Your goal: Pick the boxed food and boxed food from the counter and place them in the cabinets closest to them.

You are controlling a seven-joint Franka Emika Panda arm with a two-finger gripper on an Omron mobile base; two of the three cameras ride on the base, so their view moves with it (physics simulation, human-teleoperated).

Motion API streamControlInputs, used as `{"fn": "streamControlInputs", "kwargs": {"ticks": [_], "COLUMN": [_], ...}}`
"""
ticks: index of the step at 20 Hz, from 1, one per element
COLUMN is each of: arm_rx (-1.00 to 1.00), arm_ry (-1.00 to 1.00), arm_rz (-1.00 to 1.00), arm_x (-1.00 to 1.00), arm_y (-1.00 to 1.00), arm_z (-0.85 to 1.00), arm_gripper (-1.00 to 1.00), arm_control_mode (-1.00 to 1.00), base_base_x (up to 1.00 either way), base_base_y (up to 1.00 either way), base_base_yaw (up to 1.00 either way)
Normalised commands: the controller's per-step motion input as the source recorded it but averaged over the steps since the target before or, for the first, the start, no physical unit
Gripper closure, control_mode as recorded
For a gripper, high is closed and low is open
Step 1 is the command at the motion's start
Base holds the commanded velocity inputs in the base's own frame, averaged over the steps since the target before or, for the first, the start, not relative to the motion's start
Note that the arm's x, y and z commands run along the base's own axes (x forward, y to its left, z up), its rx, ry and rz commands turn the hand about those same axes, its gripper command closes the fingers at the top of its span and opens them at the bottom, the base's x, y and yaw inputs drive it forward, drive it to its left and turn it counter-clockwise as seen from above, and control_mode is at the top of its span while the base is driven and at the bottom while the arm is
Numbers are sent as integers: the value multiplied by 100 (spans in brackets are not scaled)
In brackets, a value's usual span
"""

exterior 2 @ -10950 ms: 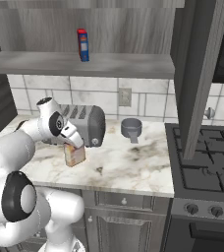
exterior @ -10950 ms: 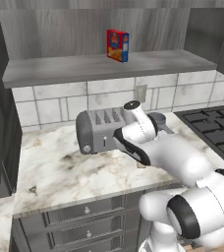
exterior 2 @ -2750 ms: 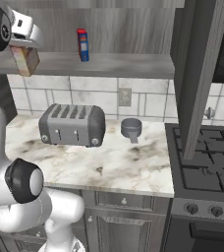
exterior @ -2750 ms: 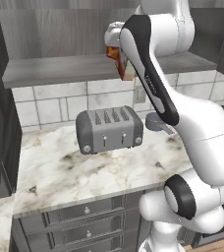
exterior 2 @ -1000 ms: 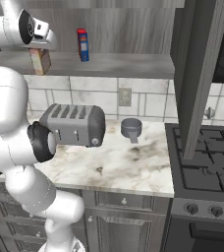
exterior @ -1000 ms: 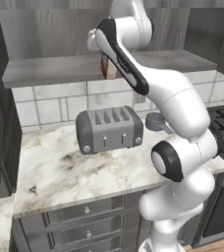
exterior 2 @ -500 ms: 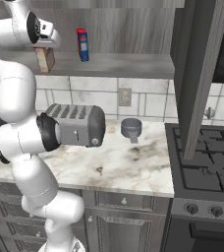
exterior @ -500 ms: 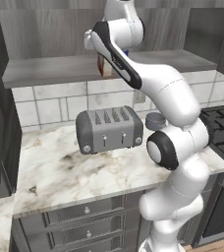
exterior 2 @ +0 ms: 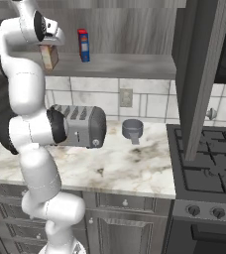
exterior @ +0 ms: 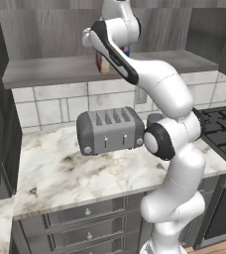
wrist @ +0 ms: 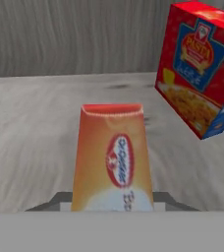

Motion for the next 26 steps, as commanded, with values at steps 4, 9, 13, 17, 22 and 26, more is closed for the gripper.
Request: {"fn": "streamControlInputs", "kwargs": {"ticks": [4,9,13,17,22,26], "arm_rx": [-1,-1,-2,-5,-6,-1], "arm_ry": [0,0,-1,0,0,1], "arm_rz": [0,0,0,0,0,0], "arm_x": [48,47,43,37,18,-16], "arm_y": [7,6,8,19,18,0], "arm_z": [0,-1,-3,-3,-1,5], "arm_gripper": [100,100,100,100,-100,-100], "arm_control_mode": [-100,-100,-100,-100,-100,-100], "base_base_x": [0,0,0,0,0,0], "base_base_y": [0,0,0,0,0,0], "base_base_yaw": [0,0,0,0,0,0]}}
